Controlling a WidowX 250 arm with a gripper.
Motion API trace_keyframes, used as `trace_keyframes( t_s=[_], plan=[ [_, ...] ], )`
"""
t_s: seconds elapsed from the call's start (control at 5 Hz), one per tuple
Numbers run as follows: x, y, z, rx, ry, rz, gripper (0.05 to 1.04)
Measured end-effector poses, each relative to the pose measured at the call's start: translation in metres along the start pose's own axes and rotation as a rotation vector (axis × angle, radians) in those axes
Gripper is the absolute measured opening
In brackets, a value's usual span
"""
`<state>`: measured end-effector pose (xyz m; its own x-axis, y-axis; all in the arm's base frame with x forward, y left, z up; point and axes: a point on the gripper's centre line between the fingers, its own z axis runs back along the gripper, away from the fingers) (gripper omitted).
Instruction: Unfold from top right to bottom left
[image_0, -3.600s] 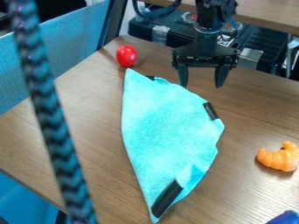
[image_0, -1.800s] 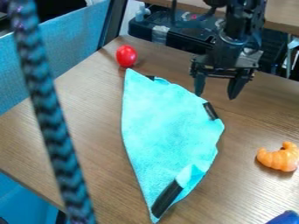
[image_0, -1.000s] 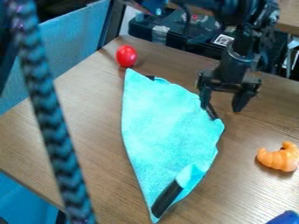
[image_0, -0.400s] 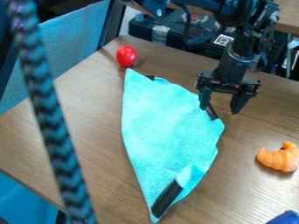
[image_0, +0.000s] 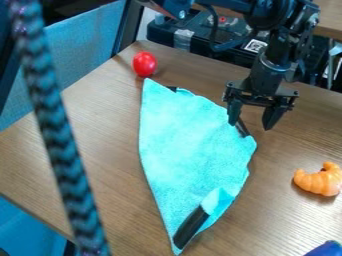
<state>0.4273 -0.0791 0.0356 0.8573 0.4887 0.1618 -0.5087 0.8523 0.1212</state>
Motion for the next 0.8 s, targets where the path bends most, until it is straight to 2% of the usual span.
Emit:
trace_keyframes(
  t_s=[0.6,0.8],
  plan=[
    [-0.0021,0.0023,-0.0049,0.01,-0.001,0.0,0.923],
    [-0.0025,0.0036,-0.0062,0.017,-0.002,-0.004,0.847]
  ],
)
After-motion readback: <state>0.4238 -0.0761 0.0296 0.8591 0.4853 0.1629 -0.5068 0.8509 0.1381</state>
